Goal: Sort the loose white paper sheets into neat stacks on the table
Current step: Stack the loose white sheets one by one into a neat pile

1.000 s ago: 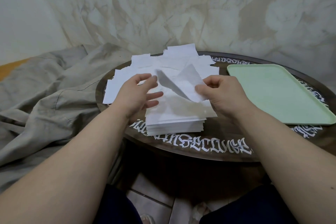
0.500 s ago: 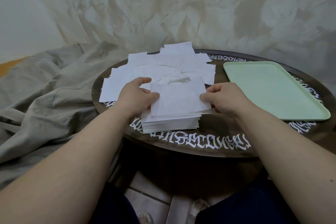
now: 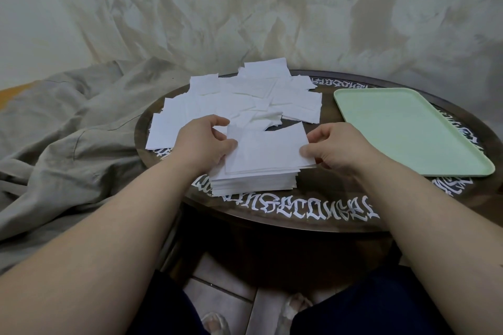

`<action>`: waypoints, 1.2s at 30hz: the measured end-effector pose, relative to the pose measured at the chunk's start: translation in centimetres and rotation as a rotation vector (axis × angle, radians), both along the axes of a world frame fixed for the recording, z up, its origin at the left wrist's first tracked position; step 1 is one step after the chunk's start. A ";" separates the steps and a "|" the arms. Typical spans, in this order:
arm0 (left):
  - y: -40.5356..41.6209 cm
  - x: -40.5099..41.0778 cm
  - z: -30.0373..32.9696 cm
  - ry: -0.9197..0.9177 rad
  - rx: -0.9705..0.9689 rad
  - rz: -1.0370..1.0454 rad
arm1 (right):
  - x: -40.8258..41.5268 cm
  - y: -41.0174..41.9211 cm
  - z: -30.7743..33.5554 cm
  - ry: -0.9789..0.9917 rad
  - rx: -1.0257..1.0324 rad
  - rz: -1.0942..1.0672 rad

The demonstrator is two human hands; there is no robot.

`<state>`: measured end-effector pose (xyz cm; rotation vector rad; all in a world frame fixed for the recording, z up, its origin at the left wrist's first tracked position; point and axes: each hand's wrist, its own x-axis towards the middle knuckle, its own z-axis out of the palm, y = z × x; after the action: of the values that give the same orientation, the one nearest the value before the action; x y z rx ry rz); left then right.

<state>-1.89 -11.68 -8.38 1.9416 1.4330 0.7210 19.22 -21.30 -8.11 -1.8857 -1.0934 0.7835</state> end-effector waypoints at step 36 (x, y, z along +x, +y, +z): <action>-3.4 -2.5 -0.4 0.498 0.395 -0.360 | 1.0 -2.4 -0.5 -0.657 0.064 0.370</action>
<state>-4.43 -15.06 -8.77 2.7425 1.2069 0.3825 20.18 -23.70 -8.65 -1.9608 -1.8853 0.3008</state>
